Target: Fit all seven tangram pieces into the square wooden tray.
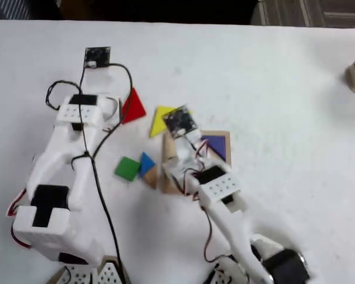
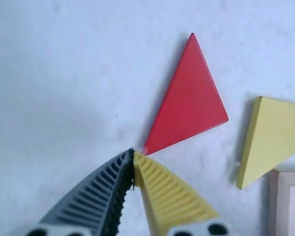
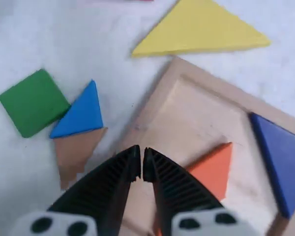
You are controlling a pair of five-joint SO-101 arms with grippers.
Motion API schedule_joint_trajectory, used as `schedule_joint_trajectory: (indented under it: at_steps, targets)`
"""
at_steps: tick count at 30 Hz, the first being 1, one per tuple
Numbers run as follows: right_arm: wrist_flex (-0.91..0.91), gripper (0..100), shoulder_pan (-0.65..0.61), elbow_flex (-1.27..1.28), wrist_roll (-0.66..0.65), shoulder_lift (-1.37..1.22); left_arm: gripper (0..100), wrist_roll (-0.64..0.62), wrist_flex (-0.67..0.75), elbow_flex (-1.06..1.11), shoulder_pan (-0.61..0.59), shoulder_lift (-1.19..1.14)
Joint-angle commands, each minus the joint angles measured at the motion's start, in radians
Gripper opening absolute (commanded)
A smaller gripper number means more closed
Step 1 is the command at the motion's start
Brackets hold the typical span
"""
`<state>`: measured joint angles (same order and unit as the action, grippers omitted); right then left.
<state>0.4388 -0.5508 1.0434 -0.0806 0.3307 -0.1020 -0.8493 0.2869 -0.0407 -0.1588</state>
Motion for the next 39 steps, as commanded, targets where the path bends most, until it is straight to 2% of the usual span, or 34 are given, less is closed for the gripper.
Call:
schedule_joint_trajectory:
  at_steps: [1, 5, 12, 27, 33, 39]
  targets:
    - [0.005, 1.9, 0.021, -0.043, -0.046, -0.047, 2, 0.006, 0.021, -0.048, -0.012, 0.024]
    - [0.122, 1.9, 0.076, -0.069, -0.046, -0.047, 2, 0.006, 0.021, -0.048, -0.012, 0.024]
    - [0.131, 1.9, 0.142, -0.069, -0.051, -0.047, 2, 0.006, 0.023, -0.048, -0.01, 0.022]
    - [0.09, 1.8, 0.124, 0.006, -0.046, 0.189, 2, 0.006, 0.023, -0.048, -0.007, 0.022]
    - [-0.085, 1.8, 0.117, 0.061, -0.054, 0.085, 2, 0.006, 0.023, -0.046, -0.01, 0.022]
    - [-0.008, 1.8, 0.134, -0.031, -0.055, -0.025, 2, 0.006, 0.023, -0.046, -0.012, 0.022]
